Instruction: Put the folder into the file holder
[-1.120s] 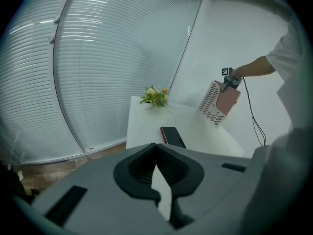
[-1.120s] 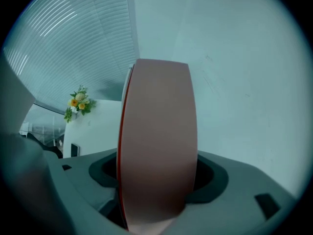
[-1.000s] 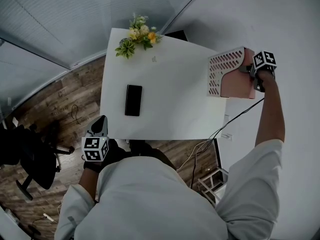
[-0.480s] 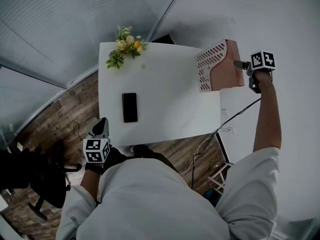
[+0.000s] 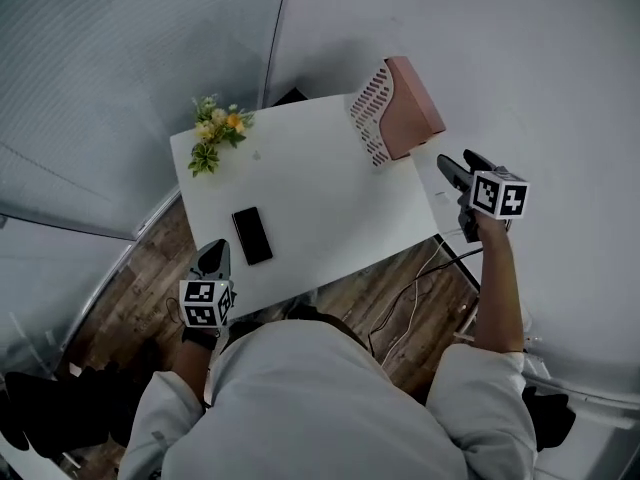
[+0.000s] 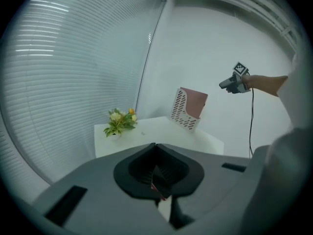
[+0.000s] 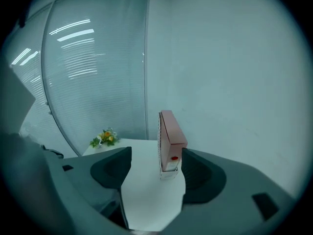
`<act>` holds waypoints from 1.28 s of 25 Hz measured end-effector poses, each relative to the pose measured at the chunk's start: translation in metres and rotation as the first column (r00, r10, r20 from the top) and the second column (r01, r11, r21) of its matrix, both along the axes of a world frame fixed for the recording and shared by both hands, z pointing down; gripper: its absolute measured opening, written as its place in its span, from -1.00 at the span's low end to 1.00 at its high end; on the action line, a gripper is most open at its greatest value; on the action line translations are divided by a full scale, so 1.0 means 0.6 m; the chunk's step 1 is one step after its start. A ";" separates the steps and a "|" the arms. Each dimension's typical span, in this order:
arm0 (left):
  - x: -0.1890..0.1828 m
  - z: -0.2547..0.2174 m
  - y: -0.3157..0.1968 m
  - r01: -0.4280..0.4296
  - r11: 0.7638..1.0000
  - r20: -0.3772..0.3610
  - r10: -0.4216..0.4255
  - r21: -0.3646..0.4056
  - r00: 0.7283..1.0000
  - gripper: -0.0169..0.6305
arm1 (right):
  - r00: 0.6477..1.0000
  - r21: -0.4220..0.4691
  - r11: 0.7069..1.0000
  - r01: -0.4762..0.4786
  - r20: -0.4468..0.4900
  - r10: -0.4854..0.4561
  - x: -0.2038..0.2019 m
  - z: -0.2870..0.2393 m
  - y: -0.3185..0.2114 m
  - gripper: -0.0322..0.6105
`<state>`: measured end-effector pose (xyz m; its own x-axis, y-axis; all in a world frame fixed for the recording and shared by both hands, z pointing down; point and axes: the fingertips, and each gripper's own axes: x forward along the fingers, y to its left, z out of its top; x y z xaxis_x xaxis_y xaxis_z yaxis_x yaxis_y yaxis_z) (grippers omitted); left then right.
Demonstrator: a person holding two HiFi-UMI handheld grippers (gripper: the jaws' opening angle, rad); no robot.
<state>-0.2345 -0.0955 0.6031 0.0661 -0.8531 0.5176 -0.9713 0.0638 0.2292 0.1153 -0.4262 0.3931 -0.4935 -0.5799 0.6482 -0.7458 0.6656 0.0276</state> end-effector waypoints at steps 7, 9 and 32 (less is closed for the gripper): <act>0.049 -0.039 -0.036 -0.144 0.989 0.036 0.143 0.038 0.989 -0.92 | 0.987 0.110 0.985 -0.131 0.106 0.119 0.097 0.044 0.199 -0.14; 0.064 -0.047 -0.043 -0.180 0.983 0.046 0.178 0.045 0.983 -0.92 | 0.982 0.116 0.980 -0.160 0.122 0.146 0.114 0.064 0.250 -0.18; 0.157 -0.085 -0.029 -0.371 0.926 0.106 0.364 0.067 0.925 -0.92 | 0.898 0.205 0.883 -0.421 0.232 0.374 0.184 0.163 0.526 -0.86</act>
